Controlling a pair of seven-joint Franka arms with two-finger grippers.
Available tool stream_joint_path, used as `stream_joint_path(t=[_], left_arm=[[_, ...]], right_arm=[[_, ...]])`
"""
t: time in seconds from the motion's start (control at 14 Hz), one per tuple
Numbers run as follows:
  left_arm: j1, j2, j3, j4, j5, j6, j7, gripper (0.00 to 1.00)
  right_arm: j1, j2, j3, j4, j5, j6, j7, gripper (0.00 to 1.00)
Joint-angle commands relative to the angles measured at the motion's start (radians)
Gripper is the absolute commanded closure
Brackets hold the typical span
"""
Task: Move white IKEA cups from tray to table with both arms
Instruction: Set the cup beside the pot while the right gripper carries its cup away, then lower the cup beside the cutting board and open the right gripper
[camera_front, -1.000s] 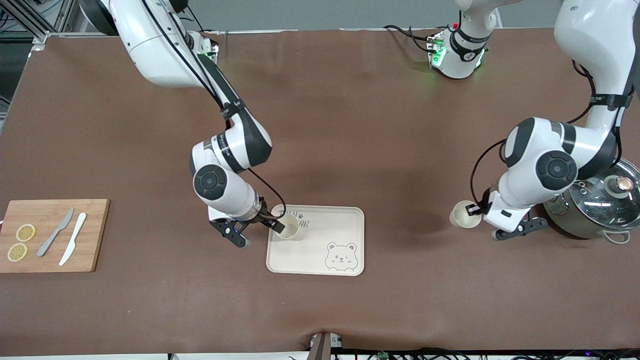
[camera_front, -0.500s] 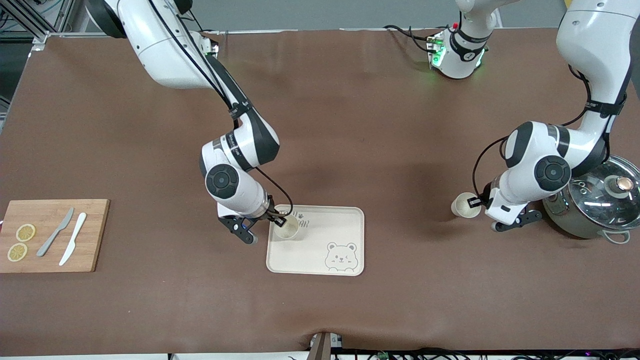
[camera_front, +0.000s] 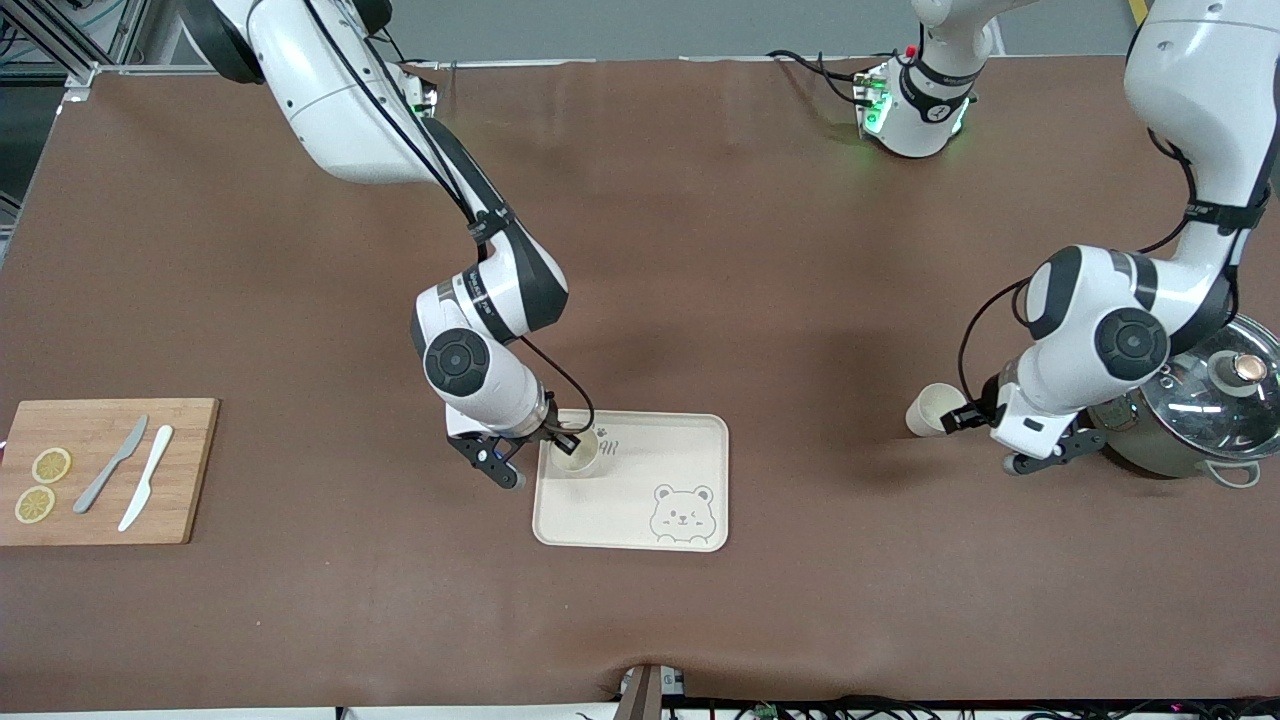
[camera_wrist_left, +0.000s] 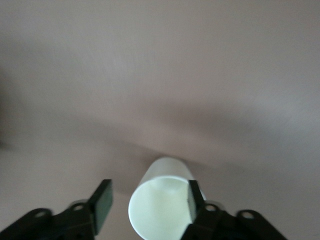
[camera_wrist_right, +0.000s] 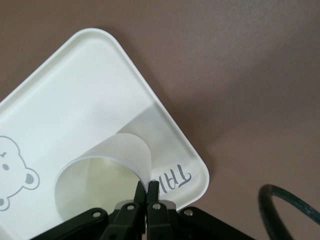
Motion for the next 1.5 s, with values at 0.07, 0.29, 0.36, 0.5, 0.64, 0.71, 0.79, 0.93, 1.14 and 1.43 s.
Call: stream_joint_path(t=[0.07,0.29,0.36,0.5,0.64,0.71,0.79,0.93,1.14,1.43], left_arm=[[0.007,-0.086,-0.016,0.128,-0.005,-0.163,0.001,0.00],[0.007,-0.106,-0.023,0.248,-0.006,-0.303,0.002,0.00],[0.007,-0.108,-0.025,0.285,-0.005,-0.344,0.002,0.00],[0.010,-0.119,-0.026,0.354,-0.013,-0.421,0.013,0.00],[0.015,-0.123,-0.023,0.417,-0.016,-0.480,0.065,0.00],[0.018,-0.125,-0.023,0.431,-0.017,-0.498,0.106,0.00],[0.022,-0.134,-0.023,0.446,-0.019,-0.507,0.138,0.00],[0.027,-0.171,-0.023,0.452,-0.019,-0.535,0.177,0.00],[0.022,-0.214,-0.031,0.452,-0.019,-0.575,0.177,0.00],[0.021,-0.257,-0.046,0.452,-0.074,-0.638,0.183,0.00]], right_arm=[[0.003,-0.016,-0.008,0.013,0.008,-0.022,-0.029,1.00],[-0.028,-0.056,-0.013,0.019,0.005,-0.152,-0.215,1.00],[-0.046,-0.091,-0.016,0.006,0.005,-0.195,-0.259,1.00],[-0.117,-0.171,-0.016,-0.042,0.002,-0.310,-0.370,1.00],[-0.189,-0.307,-0.018,-0.193,-0.001,-0.309,-0.552,1.00],[-0.215,-0.373,-0.018,-0.274,-0.009,-0.303,-0.618,1.00],[-0.252,-0.425,-0.018,-0.333,-0.021,-0.304,-0.657,1.00],[-0.315,-0.550,-0.016,-0.483,-0.100,-0.298,-0.781,1.00],[-0.431,-0.654,-0.016,-0.673,-0.111,-0.193,-1.018,1.00],[-0.583,-0.656,-0.016,-0.838,-0.113,-0.003,-1.267,1.00]])
